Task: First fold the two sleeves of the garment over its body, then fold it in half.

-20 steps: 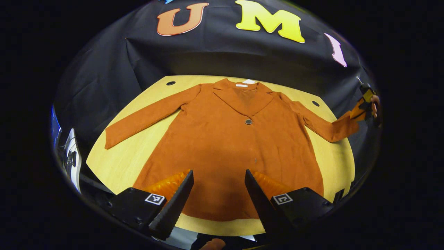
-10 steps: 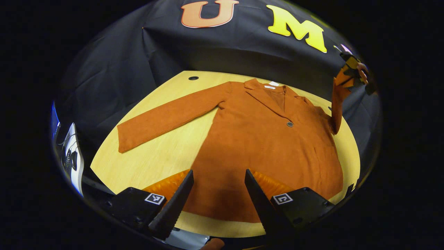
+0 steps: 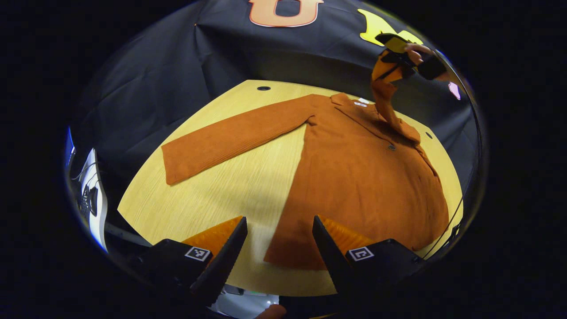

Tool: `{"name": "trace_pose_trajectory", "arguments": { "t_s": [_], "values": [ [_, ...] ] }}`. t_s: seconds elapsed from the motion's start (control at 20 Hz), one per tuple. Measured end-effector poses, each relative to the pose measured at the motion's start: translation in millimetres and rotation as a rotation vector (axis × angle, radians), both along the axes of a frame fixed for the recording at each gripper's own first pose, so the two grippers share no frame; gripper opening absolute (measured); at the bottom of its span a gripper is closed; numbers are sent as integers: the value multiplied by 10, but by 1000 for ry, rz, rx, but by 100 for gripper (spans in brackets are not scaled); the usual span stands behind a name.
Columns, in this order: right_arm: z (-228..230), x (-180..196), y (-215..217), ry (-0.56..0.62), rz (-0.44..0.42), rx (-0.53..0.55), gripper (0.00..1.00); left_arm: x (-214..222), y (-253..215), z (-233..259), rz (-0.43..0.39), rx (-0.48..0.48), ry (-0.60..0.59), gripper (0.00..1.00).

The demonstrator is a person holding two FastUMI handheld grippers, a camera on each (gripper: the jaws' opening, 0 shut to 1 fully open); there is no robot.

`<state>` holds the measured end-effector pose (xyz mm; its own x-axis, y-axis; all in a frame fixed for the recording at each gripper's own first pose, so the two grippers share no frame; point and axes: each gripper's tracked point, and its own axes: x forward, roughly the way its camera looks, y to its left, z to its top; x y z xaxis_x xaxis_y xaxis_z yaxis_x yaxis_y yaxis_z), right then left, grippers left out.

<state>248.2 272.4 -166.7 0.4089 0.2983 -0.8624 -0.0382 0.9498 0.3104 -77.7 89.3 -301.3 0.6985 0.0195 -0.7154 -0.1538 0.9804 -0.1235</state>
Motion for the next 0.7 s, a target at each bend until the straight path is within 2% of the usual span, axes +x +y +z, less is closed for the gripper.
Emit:
{"name": "trace_pose_trajectory", "arguments": {
  "t_s": [0.2,0.25,0.3,0.5,0.55,0.65,0.7],
  "values": [
    [-495,-156,450,79,33,-38,2,-103,233,-13,41,-1,10,97],
    [-624,-204,539,96,34,-40,2,-129,283,-4,54,-7,7,100],
    [-665,-247,566,105,25,-37,5,-164,329,2,64,-6,8,97],
    [-734,-321,691,116,24,12,9,-285,467,-69,112,-13,23,97],
    [-726,-322,724,112,32,21,17,-323,495,-89,123,-18,30,97],
    [-640,-293,783,79,55,50,17,-356,550,-104,144,-18,36,97],
    [-601,-271,822,64,75,52,27,-368,583,-98,154,-13,38,97]
  ]
}}
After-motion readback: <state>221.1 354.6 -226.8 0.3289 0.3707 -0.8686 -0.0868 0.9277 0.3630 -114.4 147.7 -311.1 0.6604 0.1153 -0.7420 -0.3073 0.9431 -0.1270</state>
